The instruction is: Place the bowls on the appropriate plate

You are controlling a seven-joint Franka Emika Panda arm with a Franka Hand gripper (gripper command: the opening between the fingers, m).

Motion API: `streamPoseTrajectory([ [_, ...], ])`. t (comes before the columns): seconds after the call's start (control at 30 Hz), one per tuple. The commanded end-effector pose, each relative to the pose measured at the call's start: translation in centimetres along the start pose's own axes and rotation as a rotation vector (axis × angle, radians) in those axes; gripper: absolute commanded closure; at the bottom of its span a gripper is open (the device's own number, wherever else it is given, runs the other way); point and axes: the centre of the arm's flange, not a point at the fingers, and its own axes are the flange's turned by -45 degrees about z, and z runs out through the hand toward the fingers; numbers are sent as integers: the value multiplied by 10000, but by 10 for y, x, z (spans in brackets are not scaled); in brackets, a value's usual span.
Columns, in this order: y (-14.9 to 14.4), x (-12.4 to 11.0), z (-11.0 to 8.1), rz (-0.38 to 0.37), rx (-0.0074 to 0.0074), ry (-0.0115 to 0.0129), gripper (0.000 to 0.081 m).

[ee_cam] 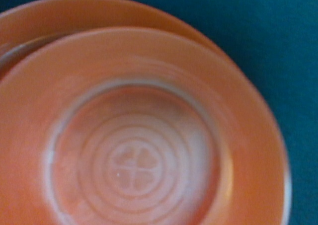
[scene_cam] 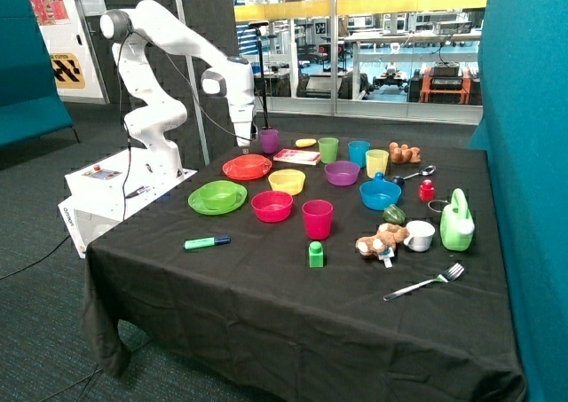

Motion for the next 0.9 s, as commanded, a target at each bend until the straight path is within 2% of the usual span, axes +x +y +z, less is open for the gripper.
streamPoseTrajectory([
  [0.0,23,-4,3,998,-7,13,289],
  [0.43,48,-6,11,1605,-7,13,294],
  [0.87,53,3,9,1303,-7,13,293],
])
